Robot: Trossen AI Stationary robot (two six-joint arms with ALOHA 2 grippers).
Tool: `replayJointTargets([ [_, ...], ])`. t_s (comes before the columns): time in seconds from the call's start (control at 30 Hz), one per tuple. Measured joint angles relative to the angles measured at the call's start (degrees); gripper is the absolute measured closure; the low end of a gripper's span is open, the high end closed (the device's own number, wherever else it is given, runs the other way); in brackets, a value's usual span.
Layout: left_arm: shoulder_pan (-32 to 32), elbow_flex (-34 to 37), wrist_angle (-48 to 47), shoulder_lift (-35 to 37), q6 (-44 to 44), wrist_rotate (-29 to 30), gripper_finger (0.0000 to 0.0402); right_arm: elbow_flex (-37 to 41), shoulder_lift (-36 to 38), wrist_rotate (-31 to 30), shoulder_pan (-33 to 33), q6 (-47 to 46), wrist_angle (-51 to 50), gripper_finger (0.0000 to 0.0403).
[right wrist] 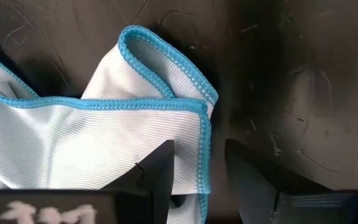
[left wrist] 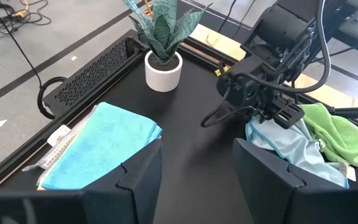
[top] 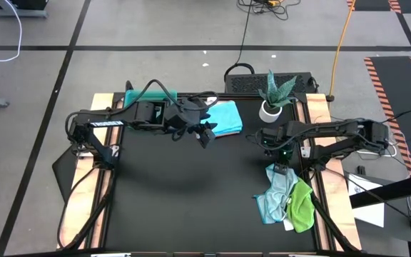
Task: Fold microfiber towels
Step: Fold the light blue microfiber towel
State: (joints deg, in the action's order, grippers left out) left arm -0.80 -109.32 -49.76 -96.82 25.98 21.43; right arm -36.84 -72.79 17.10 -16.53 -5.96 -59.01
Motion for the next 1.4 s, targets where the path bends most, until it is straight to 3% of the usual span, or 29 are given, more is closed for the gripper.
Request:
replayJointTargets([
  [0.13,0.0,0.0,0.0,0.0,0.0,0.0,0.0204,0.0,0.0,0.0,0.0,0.0,0.1,0.0291],
  [0.37,0.0,0.0,0.0,0.0,0.0,0.0,0.0204,0.0,0.0,-0.2,0.0,0.0,0.4,0.0394],
  [0.63,0.0,0.0,0.0,0.0,0.0,0.4,0.0204,-2.9,3.9,-0.5,0.0,-3.2,2.8,0.0401],
  [0.8,0.0,0.0,-1.6,0.0,1.4,8.7,0.0204,-8.9,10.0,-0.5,0.0,-8.1,7.7,0.0402],
  [0.93,0.0,0.0,-4.5,0.0,3.1,13.4,0.0204,-12.7,14.9,-0.5,0.0,-10.9,18.0,0.0402],
  [1.17,0.0,0.0,-4.9,0.0,2.8,14.1,0.0204,-13.6,21.6,-2.3,0.0,-12.4,58.8,0.0402],
  [1.27,0.0,0.0,-5.9,0.0,3.5,14.9,0.0204,-13.6,22.4,-3.7,0.0,-11.6,64.0,0.0402],
  [1.4,-0.5,3.3,-6.0,0.3,9.0,19.0,0.0204,-13.5,21.7,-4.1,0.0,-11.4,62.6,0.0403],
])
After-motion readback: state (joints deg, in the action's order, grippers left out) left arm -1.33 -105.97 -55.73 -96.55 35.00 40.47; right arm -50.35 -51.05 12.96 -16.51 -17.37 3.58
